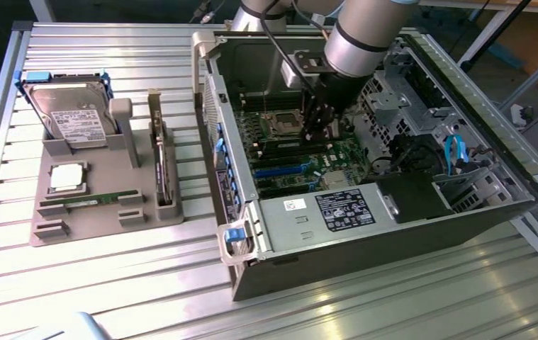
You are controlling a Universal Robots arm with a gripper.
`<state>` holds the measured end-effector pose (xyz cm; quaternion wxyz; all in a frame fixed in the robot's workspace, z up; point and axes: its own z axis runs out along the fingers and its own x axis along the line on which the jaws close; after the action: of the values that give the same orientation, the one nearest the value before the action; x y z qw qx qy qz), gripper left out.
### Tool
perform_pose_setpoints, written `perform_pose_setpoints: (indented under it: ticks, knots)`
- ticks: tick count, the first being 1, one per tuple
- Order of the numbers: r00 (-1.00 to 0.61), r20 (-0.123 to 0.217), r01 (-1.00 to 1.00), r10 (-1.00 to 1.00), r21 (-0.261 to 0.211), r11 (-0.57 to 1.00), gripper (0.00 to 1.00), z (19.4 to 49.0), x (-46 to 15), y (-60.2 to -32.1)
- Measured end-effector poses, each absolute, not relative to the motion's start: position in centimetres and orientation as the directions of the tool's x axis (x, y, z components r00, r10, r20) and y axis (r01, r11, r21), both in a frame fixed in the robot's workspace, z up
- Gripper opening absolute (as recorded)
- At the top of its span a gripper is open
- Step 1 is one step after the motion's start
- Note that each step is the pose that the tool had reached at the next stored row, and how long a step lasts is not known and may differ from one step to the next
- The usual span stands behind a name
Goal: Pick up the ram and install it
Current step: 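Insert the ram into the slot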
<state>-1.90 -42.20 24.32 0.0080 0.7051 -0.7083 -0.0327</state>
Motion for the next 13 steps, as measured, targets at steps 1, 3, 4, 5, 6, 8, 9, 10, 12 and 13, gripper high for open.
perform_pose_setpoints:
  ticks: [1,3,4,5,6,8,9,10,12,13]
  knots:
    - [-0.006,-0.035,-0.998,-0.999,0.058,0.004,0.13,24.1,-1.92,-42.17]
    - [-0.006,-0.035,-0.998,-0.999,0.058,0.004,0.13,24.04,-1.92,-42.14]
    - [-0.006,-0.034,-0.998,-0.999,0.058,0.004,0.13,24.04,-1.92,-42.15]
    - [-0.006,-0.034,-0.998,-0.999,0.058,0.004,0.13,24.03,-1.92,-42.15]
    - [-0.004,-0.035,-0.998,-0.999,0.058,0.002,0.13,24.01,-1.93,-42.14]
    - [0.008,-0.035,-0.998,-0.999,0.058,-0.01,0.13,23.99,-1.93,-42.14]
    - [0.008,-0.035,-0.998,-0.999,0.058,-0.01,0.13,23.98,-1.93,-42.14]
    - [0.008,-0.035,-0.998,-0.999,0.058,-0.01,0.13,23.94,-1.92,-42.12]
    - [0.008,-0.035,-0.998,-0.999,0.058,-0.01,0.13,23.82,-1.93,-42.03]
    - [0.008,-0.036,-0.998,-0.999,0.058,-0.011,0.13,23.73,-1.94,-41.98]
